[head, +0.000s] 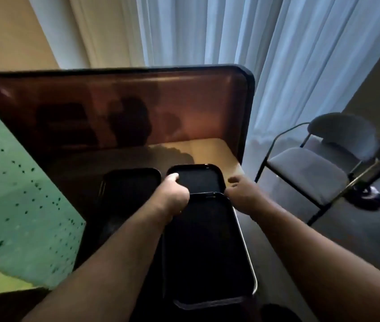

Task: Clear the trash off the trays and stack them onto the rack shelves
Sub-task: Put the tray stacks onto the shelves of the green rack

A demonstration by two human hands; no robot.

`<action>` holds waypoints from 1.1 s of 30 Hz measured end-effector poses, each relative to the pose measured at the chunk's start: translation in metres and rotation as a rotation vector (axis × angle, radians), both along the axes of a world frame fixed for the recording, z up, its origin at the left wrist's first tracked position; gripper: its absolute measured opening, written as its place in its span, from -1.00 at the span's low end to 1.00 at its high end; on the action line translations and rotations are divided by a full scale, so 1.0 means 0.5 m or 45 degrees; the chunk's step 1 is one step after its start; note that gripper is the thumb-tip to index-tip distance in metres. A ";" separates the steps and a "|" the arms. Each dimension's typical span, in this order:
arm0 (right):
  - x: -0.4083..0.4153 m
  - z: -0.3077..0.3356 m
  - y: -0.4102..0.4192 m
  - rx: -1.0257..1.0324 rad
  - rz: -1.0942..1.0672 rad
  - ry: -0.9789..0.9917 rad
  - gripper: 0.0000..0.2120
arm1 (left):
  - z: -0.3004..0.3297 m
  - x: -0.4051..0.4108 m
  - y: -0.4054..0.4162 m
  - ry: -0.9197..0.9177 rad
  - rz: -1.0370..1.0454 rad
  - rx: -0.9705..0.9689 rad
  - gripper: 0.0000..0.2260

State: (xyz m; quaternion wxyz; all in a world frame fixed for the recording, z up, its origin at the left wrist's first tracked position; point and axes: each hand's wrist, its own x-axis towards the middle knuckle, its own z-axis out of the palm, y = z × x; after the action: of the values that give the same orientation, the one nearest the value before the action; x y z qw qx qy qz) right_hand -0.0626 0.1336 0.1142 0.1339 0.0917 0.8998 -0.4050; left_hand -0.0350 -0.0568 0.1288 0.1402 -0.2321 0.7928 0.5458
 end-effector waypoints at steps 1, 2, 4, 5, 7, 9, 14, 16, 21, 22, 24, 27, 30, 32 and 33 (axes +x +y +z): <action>0.000 -0.055 0.023 0.021 -0.021 -0.099 -0.53 | -0.037 0.015 0.016 -0.083 -0.047 -0.085 -0.34; 0.001 -0.107 0.043 0.057 -0.034 -0.176 -0.52 | -0.079 0.026 0.020 -0.145 -0.042 -0.162 -0.32; 0.012 -0.187 0.070 0.151 -0.058 -0.294 -0.48 | -0.159 0.057 0.031 -0.305 -0.036 -0.217 -0.31; 0.016 -0.223 0.080 0.187 -0.071 -0.343 -0.46 | -0.191 0.066 0.034 -0.370 -0.030 -0.251 -0.34; 0.027 -0.277 0.091 0.228 -0.097 -0.400 -0.44 | -0.227 0.073 0.033 -0.454 -0.045 -0.344 -0.39; 0.031 -0.324 0.099 0.285 -0.111 -0.416 -0.43 | -0.263 0.075 0.032 -0.506 -0.035 -0.363 -0.36; 0.029 -0.401 0.116 0.349 -0.087 -0.411 -0.54 | -0.329 0.081 0.034 -0.524 0.042 -0.385 -0.32; 0.028 -0.412 0.119 0.390 -0.064 -0.430 -0.56 | -0.340 0.084 0.033 -0.517 0.078 -0.398 -0.33; 0.010 -0.427 0.122 0.464 -0.025 -0.509 -0.60 | -0.353 0.072 0.033 -0.538 0.034 -0.473 -0.37; 0.010 -0.428 0.121 0.426 -0.045 -0.509 -0.62 | -0.352 0.067 0.032 -0.537 0.024 -0.484 -0.38; 0.016 -0.427 0.118 0.278 -0.135 -0.451 -0.68 | -0.348 0.057 0.026 -0.506 0.007 -0.481 -0.39; 0.024 -0.405 0.100 0.035 -0.260 -0.286 -0.72 | -0.344 0.040 0.007 -0.465 0.000 -0.464 -0.38; -0.003 -0.382 0.088 -0.057 -0.266 -0.134 -0.74 | -0.337 0.018 -0.015 -0.408 0.016 -0.427 -0.40; -0.040 -0.373 0.083 -0.105 -0.256 -0.100 -0.75 | -0.332 -0.006 -0.029 -0.311 0.049 -0.405 -0.43; -0.062 -0.371 0.080 -0.134 -0.255 -0.100 -0.75 | -0.329 -0.020 -0.037 -0.262 0.066 -0.396 -0.44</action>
State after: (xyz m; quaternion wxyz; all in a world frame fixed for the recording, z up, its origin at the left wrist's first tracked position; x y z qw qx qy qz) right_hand -0.0938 0.1736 -0.0711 0.1324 0.1896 0.8578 -0.4590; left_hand -0.0451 -0.0752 -0.0355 0.1689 -0.3259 0.8428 0.3937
